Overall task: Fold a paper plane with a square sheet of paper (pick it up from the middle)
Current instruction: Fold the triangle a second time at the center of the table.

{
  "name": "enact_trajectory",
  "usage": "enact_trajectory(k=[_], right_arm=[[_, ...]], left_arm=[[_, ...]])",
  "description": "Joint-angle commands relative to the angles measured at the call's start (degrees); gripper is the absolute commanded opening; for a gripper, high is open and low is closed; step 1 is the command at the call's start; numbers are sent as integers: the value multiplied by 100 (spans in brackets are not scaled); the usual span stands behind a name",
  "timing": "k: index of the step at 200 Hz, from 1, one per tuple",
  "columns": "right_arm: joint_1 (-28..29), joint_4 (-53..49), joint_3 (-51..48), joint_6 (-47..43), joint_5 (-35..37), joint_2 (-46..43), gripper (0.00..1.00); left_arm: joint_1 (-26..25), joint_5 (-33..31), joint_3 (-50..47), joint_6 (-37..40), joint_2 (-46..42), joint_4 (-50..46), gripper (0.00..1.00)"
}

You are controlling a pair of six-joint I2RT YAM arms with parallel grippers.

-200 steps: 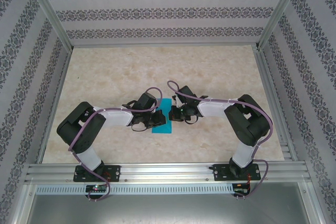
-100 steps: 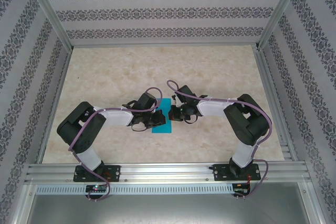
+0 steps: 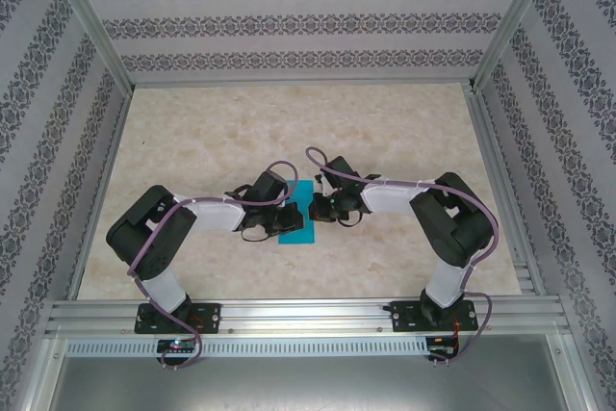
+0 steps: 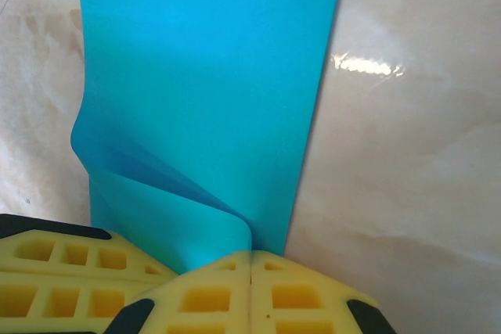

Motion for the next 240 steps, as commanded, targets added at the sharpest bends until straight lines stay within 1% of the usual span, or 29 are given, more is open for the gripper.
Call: enact_trajectory(k=[1,38,57,80,95,119,151,191,240], right_arm=[[-47,40,184,-74,128,141,8],[-84,-105,158,34,317,-185,22],[-122,-87,42,131,480,-527,25],[-125,-89,-130,216,508,-857,27],[-80,-66,-294,271,430,-1041,25],[92,49,-628,450,220,-1311,18],[551,73,-834,627,174,-1502,12],[892,216,-854,766,217,-1247,8],[939,298,-762,812,286,-832,5]], left_arm=[[-82,-92,-38,88,79,-15,8],[-86,-212,-36,26,79,-173,7],[-86,-329,-44,-30,55,-295,6],[-81,-392,-69,-134,53,-317,5],[-82,-420,-69,-177,45,-325,5],[-89,-470,-76,-237,35,-347,5],[-89,-516,-89,-324,51,-339,5],[-82,-564,-94,-404,78,-336,5],[-83,-576,-115,-484,115,-312,5]])
